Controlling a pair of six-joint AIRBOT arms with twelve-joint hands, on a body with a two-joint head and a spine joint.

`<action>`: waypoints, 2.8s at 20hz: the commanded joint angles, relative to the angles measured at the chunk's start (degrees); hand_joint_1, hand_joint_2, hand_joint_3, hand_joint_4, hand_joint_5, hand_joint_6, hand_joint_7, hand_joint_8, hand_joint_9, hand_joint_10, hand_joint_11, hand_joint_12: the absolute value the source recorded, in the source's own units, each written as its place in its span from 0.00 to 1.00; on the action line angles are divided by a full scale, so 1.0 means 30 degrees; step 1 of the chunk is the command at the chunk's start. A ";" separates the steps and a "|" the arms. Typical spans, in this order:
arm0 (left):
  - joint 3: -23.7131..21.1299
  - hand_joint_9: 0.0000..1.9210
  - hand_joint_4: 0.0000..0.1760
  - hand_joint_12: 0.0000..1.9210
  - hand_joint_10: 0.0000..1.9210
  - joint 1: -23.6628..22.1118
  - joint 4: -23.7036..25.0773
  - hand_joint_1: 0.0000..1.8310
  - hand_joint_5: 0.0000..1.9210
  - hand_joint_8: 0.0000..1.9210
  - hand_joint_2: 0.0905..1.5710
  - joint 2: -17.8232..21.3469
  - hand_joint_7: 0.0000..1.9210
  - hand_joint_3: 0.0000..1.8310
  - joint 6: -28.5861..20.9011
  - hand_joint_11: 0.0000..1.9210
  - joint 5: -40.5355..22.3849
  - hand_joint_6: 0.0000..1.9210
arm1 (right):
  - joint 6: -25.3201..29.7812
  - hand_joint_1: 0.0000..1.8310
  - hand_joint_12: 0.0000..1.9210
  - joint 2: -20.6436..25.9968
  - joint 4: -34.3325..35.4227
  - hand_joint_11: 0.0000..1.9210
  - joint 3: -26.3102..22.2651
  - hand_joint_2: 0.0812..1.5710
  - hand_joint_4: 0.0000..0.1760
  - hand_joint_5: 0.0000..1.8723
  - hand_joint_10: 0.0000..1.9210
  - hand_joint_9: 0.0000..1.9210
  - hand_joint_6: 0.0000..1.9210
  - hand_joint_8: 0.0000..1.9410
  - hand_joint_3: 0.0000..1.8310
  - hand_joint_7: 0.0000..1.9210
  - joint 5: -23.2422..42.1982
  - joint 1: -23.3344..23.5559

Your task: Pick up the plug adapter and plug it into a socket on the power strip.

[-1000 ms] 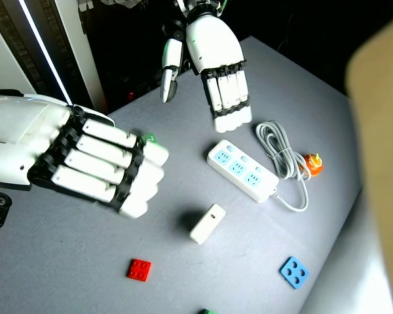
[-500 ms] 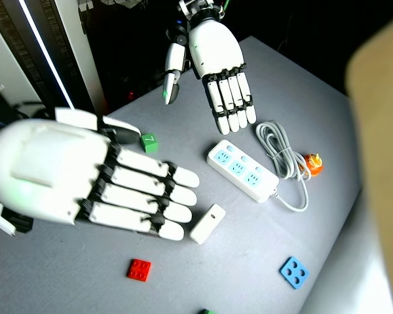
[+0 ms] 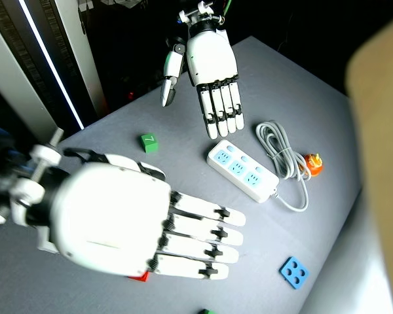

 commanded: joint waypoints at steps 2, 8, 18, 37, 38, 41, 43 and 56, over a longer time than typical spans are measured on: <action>0.0059 0.00 0.00 0.00 0.00 -0.0088 0.0771 0.00 0.00 0.00 0.74 -0.0001 0.00 0.00 0.0033 0.00 -0.0564 0.00 | 0.0323 0.48 0.14 -0.0435 0.0631 0.00 0.0718 0.64 0.00 0.00 0.00 0.00 0.00 0.00 0.00 0.00 0.0373 0.0404; 0.0672 0.00 0.00 0.00 0.00 0.0200 0.0771 0.00 0.00 0.00 0.74 -0.1209 0.01 0.00 -0.0406 0.00 -0.0972 0.00 | 0.0631 0.48 0.16 -0.2133 0.2141 0.00 0.2798 0.62 0.00 0.00 0.00 0.00 0.00 0.00 0.00 0.00 -0.0697 -0.0070; 0.1090 0.00 0.00 0.00 0.00 0.1927 0.0771 0.00 0.00 0.00 0.74 -0.3026 0.00 0.00 -0.1997 0.00 -0.4378 0.00 | 0.0938 0.55 0.21 -0.4522 0.2155 0.00 0.5682 0.57 0.00 0.01 0.00 0.01 0.00 0.00 0.00 0.00 -0.1914 -0.0924; 0.2420 0.00 0.00 0.00 0.00 0.1621 -0.0272 0.00 0.00 0.00 0.75 -0.4536 0.00 0.00 -0.1657 0.00 -0.5172 0.00 | 0.1081 0.63 0.22 -0.7114 0.2122 0.00 0.7980 0.59 0.00 0.00 0.00 0.02 0.00 0.00 0.00 0.00 -0.1301 -0.1808; 0.2431 0.00 0.00 0.00 0.00 0.1610 -0.0289 0.00 0.00 0.00 0.74 -0.4569 0.00 0.00 -0.1657 0.00 -0.5214 0.00 | 0.1083 0.63 0.22 -0.7156 0.2122 0.00 0.7999 0.59 0.00 0.00 0.00 0.02 0.00 0.00 0.00 0.00 -0.1301 -0.1810; 0.2504 0.01 0.00 0.00 0.00 0.1572 -0.0386 0.00 0.01 0.00 0.75 -0.4720 0.01 0.00 -0.1657 0.00 -0.5285 0.00 | 0.1100 0.63 0.21 -0.7383 0.2122 0.00 0.8154 0.59 0.00 0.00 0.00 0.02 0.00 0.00 0.00 0.00 -0.1174 -0.1919; 0.2551 0.01 0.00 0.00 0.00 0.1556 -0.0386 0.00 0.01 0.00 0.75 -0.4804 0.01 0.00 -0.1657 0.00 -0.5287 0.00 | 0.1116 0.64 0.21 -0.7500 0.2122 0.00 0.8272 0.59 0.00 0.00 0.00 0.02 0.00 0.00 0.00 0.00 -0.1094 -0.2020; 0.2681 0.01 0.00 0.00 0.00 0.1547 -0.0386 0.00 0.01 0.00 0.75 -0.5253 0.01 0.00 -0.1663 0.00 -0.5289 0.00 | 0.1353 0.67 0.23 -0.7616 0.2120 0.00 0.8385 0.60 0.00 0.00 0.01 0.03 0.00 0.00 0.00 0.02 -0.0991 -0.2173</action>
